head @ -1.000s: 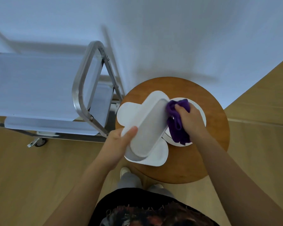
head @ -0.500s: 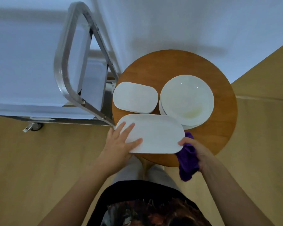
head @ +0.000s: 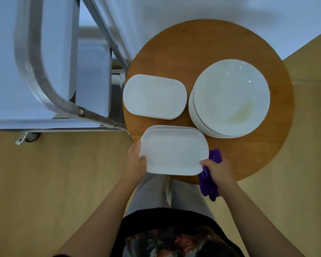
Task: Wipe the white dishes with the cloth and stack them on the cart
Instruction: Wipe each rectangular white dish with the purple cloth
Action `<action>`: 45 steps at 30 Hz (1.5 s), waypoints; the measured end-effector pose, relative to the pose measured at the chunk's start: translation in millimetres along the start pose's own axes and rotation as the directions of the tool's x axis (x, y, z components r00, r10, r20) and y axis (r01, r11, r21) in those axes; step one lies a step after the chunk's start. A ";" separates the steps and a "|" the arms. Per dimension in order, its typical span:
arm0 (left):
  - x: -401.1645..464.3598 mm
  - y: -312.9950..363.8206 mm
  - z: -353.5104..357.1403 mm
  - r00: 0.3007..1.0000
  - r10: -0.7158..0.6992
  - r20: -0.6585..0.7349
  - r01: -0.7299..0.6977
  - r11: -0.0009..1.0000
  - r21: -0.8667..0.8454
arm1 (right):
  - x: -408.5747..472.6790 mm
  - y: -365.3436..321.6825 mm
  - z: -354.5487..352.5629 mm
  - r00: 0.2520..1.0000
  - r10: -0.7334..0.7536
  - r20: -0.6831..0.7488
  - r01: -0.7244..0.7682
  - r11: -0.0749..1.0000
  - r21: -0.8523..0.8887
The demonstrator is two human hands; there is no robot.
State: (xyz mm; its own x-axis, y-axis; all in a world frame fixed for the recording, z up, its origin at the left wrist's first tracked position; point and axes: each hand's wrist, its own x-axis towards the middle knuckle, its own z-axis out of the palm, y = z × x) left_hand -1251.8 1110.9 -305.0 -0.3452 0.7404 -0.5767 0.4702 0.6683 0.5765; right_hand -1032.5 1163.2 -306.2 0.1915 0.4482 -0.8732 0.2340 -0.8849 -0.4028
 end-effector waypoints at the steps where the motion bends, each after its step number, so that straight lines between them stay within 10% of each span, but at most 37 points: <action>1: 4.6 -1.8 2.4 1.000 -0.002 -0.015 0.003 1.000 0.024 | 3.6 0.5 3.6 0.999 -0.037 -0.035 0.035 0.997 -0.062; 7: 18.6 -7.4 7.7 0.999 -0.018 -0.035 0.020 0.999 0.050 | 17.8 -9.0 15.8 0.959 -0.242 -0.147 0.128 0.834 -0.537; 16: 19.2 -14.0 15.4 0.999 0.009 0.034 -0.012 0.996 0.091 | -27.5 -31.6 11.3 0.872 -0.431 -0.230 0.156 0.692 -0.705; 27: 112.8 13.1 -61.2 0.955 -0.069 -0.289 0.056 0.997 -0.055 | -14.1 -75.8 98.3 0.821 -0.567 0.069 0.545 0.741 -0.392; 33: 162.6 20.6 -69.3 0.985 -0.060 -0.165 0.092 0.977 0.191 | 7.3 -99.1 121.8 0.829 -0.559 0.038 0.550 0.798 -0.246; 45: 159.2 26.7 -62.1 0.928 -0.130 -0.348 0.127 0.991 -0.033 | 15.2 -101.2 122.4 0.840 -0.539 -0.057 0.515 0.826 -0.229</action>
State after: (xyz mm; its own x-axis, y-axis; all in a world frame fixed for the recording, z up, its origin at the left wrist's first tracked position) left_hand -1344.7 1251.0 -345.5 -0.6643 0.6255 -0.4093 0.3958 0.7588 0.5173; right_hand -1170.0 1244.0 -312.3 0.0892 0.8610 -0.5007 0.5106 -0.4712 -0.7192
